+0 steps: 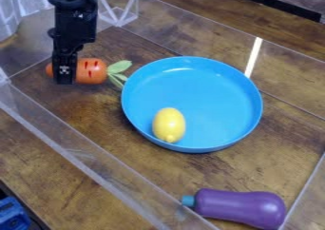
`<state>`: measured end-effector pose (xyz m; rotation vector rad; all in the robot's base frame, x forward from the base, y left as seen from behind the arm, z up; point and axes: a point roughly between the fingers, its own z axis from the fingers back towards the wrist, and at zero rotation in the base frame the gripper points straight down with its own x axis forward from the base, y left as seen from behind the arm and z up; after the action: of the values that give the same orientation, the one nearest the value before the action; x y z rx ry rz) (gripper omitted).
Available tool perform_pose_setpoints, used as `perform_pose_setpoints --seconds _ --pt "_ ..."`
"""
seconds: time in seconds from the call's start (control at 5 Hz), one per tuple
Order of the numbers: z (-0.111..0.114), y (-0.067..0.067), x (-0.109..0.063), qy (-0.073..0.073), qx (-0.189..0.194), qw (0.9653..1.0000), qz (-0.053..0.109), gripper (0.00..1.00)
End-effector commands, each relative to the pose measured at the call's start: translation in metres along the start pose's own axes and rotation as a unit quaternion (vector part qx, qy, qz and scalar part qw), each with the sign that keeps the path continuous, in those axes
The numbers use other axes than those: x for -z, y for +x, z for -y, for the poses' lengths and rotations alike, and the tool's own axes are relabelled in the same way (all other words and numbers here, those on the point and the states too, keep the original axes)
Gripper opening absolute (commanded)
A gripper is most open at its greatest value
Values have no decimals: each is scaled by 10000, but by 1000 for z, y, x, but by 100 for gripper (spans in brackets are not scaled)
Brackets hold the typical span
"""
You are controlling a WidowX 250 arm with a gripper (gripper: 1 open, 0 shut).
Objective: Put the carrot on the blue tray
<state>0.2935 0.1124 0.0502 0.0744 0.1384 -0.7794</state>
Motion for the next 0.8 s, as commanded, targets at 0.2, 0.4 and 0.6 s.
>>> perform_pose_setpoints --seconds 0.2,0.4,0.6 --pt "-5 14 -50 485 67 9987 137 0" --pt "-2 15 -65 567 52 9983 96 0" --pt "2 18 -74 626 83 9979 115 0"
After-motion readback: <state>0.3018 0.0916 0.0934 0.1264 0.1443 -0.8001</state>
